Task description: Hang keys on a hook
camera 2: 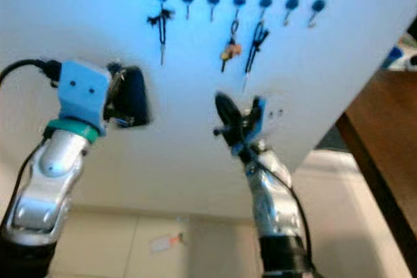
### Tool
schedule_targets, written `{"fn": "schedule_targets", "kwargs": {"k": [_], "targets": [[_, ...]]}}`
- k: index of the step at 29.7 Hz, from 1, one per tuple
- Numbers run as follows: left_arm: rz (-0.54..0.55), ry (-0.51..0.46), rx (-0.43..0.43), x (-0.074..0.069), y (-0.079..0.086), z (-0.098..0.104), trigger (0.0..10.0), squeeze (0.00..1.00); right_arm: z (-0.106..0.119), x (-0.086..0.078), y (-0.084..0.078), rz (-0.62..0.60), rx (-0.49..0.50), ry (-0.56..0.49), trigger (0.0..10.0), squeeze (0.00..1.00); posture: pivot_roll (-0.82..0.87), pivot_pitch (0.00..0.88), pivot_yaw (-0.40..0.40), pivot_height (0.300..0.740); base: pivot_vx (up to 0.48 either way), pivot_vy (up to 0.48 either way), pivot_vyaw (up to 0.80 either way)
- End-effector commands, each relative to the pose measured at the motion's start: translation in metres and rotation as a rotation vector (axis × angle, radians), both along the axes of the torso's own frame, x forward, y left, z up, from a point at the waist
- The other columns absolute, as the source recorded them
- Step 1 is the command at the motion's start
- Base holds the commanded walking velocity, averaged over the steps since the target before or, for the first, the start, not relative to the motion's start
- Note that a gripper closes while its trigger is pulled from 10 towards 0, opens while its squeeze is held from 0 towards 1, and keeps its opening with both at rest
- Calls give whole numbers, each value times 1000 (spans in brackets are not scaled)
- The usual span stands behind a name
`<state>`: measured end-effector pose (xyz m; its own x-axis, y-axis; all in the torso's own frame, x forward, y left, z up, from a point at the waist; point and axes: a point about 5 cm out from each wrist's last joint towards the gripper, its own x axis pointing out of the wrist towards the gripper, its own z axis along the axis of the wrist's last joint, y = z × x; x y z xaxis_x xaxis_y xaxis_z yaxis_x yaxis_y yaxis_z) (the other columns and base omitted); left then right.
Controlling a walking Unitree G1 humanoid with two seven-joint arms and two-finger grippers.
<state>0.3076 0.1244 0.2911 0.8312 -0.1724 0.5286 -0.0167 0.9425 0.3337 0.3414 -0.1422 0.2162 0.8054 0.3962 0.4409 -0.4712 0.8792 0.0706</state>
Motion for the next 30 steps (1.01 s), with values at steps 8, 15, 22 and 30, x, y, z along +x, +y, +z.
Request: {"fn": "schedule_targets", "kwargs": {"k": [8, 15, 22, 30], "targets": [[-49, -73, -9, 0, -11, 21, 10000, 0, -16, -6, -6, -11, -16, 28, 10000, 0, 109, 90, 64, 740, 0, 0, 0], [-59, -92, 8, 5, -21, 35, 10000, 0, -18, -3, -3, -7, -27, 37, 10000, 0, 128, 96, 66, 740, 0, 0, 0], [-33, -60, 12, 16, -23, 34, 10000, 0, -9, -2, 12, 53, -30, 6, 10000, 0, 137, 101, 74, 740, 0, 0, 0], [-41, -63, 24, 28, -34, 42, 10000, 0, -7, 0, 23, 95, -40, -4, 10000, 0, 152, 106, 83, 740, 0, 0, 0]]}}
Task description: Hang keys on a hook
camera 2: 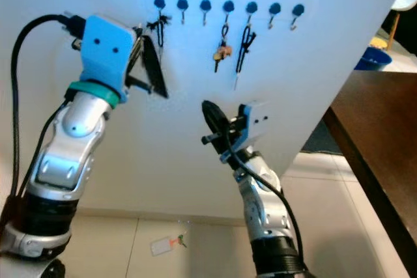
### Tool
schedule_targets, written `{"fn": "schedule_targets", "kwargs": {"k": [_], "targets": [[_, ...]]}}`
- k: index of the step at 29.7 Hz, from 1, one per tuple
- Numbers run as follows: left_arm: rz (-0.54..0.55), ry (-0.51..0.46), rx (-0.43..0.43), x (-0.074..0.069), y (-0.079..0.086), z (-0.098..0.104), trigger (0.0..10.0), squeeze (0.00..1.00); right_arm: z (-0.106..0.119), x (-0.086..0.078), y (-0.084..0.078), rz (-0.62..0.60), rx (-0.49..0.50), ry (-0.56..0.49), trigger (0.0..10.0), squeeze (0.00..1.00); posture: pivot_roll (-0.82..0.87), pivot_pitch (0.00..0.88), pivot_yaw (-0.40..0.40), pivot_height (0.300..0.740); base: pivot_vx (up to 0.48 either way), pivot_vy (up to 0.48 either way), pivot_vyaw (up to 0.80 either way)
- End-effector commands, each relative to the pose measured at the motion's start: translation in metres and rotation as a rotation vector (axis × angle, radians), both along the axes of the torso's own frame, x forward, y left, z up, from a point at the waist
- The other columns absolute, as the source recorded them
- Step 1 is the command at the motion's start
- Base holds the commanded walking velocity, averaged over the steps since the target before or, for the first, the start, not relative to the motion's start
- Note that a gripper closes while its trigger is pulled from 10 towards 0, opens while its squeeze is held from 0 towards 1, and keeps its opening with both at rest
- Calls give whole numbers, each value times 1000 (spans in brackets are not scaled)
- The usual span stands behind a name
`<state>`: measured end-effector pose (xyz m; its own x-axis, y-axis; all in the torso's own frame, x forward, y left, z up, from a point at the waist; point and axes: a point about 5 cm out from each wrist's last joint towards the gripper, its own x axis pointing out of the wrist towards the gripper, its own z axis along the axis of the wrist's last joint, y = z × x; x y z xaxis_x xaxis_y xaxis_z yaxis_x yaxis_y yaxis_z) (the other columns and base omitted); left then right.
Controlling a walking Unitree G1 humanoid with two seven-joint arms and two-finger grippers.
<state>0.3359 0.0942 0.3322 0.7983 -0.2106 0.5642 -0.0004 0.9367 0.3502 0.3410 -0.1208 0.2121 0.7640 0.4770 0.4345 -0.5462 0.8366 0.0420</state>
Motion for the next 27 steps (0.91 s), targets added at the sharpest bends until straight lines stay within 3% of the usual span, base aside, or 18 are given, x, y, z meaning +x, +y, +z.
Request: {"fn": "schedule_targets", "kwargs": {"k": [1, 4, 6, 11, 18, 27], "targets": [[-6, -15, 6, 0, -3, 1, 10000, 0, -3, 0, 2, 8, -11, 4, 10000, 0, 152, 106, 83, 740, 0, 0, 0], [-20, -20, 11, 1, -7, 4, 10000, 0, -3, 0, 3, 12, -12, 5, 10000, 0, 151, 106, 87, 740, 0, 0, 0], [-98, 1, 61, 5, -25, 2, 10000, 0, -5, 1, 6, 15, -14, 7, 10000, 0, 150, 107, 99, 740, 0, 0, 0], [-170, 42, 71, 12, -40, 0, 10000, 0, -5, 2, 7, 12, -16, 8, 10000, 0, 144, 109, 106, 740, 0, 0, 0], [-227, 76, 57, 24, -42, 2, 10000, 0, -3, 1, 9, 16, -20, -1, 10000, 0, 128, 115, 109, 740, 0, 0, 0], [-210, 77, 51, 35, -36, 7, 10000, 0, 1, 2, 7, 15, -29, -12, 10000, 0, 106, 128, 101, 740, 0, 0, 0]]}}
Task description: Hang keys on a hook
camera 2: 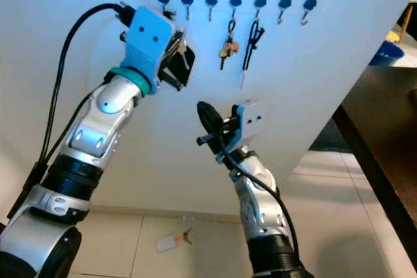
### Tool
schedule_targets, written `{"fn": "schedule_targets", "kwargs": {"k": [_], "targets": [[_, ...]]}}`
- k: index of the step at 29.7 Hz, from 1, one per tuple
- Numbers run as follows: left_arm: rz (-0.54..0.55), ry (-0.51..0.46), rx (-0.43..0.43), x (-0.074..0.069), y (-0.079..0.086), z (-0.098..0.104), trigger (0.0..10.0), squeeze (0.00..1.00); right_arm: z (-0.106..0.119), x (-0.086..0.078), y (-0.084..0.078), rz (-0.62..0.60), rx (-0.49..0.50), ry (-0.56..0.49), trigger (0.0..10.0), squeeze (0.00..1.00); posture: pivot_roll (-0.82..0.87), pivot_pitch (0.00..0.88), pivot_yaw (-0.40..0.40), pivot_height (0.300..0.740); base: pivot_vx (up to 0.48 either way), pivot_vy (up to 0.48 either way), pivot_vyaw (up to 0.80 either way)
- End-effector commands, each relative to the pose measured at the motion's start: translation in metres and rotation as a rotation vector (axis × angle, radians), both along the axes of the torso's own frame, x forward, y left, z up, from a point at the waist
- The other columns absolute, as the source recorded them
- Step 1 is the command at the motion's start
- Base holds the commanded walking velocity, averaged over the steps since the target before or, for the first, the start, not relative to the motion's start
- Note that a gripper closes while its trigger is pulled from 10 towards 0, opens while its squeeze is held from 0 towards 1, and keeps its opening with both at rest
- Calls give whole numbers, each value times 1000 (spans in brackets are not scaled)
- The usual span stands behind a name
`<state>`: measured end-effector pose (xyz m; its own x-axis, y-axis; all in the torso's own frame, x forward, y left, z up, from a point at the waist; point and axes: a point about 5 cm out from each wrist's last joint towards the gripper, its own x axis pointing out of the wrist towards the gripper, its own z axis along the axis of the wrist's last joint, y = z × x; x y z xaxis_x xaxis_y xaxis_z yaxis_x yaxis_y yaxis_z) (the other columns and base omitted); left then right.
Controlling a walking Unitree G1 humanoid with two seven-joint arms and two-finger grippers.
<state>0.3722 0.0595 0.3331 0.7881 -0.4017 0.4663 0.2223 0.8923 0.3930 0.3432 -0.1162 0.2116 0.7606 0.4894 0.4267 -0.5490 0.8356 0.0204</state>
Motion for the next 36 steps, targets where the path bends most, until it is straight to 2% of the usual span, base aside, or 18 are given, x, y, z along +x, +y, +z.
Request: {"fn": "schedule_targets", "kwargs": {"k": [1, 10, 21, 32, 36], "targets": [[-15, -27, -18, 1, -1, 9, 10000, 0, 3, 0, 3, 15, -9, -13, 10000, 0, 92, 134, 100, 740, 0, 0, 0], [-88, -74, -43, 1, -12, 25, 10000, 0, 7, 0, 3, 19, -22, -24, 10000, 0, 71, 142, 99, 740, 0, 0, 0], [-113, -66, -58, 6, -25, 30, 10000, 0, 10, -2, 3, 21, -22, -36, 10000, 0, 47, 149, 107, 740, 0, 0, 0], [-65, -47, -81, 17, -16, 31, 10000, 0, 13, -4, 2, 17, -20, -44, 10000, 0, 43, 157, 110, 740, 0, 0, 0], [-44, -66, -95, 19, -3, 37, 10000, 0, 11, -5, 2, 18, -21, -35, 10000, 0, 54, 164, 105, 740, 0, 0, 0]]}}
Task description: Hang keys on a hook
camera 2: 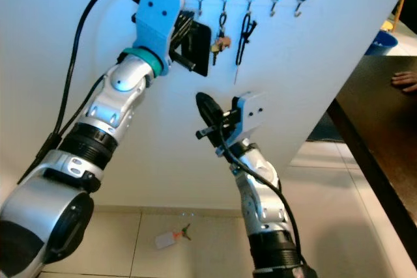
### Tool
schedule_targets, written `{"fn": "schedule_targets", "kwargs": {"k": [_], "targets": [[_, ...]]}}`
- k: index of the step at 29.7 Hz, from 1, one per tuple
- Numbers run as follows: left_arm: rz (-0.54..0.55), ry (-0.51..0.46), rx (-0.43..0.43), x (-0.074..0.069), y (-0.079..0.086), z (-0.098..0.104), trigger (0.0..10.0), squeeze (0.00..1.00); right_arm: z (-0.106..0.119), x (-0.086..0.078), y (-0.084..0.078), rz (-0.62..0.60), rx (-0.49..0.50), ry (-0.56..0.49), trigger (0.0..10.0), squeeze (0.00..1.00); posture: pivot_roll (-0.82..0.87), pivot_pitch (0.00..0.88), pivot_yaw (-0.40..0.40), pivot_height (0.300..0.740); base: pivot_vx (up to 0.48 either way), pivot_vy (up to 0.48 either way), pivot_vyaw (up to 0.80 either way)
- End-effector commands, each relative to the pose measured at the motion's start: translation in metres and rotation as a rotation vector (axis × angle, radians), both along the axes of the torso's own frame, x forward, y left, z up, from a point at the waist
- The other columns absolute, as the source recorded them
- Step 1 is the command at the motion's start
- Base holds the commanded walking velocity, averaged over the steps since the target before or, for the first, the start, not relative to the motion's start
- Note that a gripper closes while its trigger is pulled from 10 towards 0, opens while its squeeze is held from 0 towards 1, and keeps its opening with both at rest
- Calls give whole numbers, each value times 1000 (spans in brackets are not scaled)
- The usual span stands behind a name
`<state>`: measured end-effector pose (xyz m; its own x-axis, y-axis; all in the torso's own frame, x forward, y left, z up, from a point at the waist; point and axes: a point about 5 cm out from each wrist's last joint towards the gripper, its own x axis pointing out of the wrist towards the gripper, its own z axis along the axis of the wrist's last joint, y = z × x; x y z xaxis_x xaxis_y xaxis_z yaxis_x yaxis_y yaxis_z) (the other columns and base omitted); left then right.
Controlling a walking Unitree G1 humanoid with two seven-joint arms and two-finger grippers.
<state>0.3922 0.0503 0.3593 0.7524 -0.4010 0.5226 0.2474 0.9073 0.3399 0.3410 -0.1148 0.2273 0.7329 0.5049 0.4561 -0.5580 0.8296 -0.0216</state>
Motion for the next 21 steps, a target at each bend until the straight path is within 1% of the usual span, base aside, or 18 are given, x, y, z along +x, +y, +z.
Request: {"fn": "schedule_targets", "kwargs": {"k": [1, 3, 10, 12, 16, 21], "targets": [[-1, -28, -27, -1, 6, 11, 10000, 0, -5, -2, 0, 7, -5, 16, 10000, 0, 54, 164, 105, 740, 0, 0, 0], [-1, -36, -32, -1, 9, 11, 10000, 0, -5, -2, 1, 8, -5, 18, 10000, 0, 56, 165, 103, 740, 0, 0, 0], [-7, -45, -40, -2, 10, 11, 10000, 0, -5, -2, 1, 10, -6, 20, 10000, 0, 57, 164, 99, 740, 0, 0, 0], [-17, -62, -51, -4, 10, 13, 10000, 0, -5, -1, 1, 12, -8, 21, 10000, 0, 58, 163, 95, 740, 0, 0, 0], [-18, -68, -55, -5, 11, 14, 10000, 0, -4, -1, 1, 13, -9, 21, 10000, 0, 58, 163, 95, 740, 0, 0, 0], [-24, -90, -73, -9, 15, 17, 10000, 0, -4, -1, 1, 13, -10, 22, 10000, 0, 61, 165, 94, 740, 0, 0, 0]]}}
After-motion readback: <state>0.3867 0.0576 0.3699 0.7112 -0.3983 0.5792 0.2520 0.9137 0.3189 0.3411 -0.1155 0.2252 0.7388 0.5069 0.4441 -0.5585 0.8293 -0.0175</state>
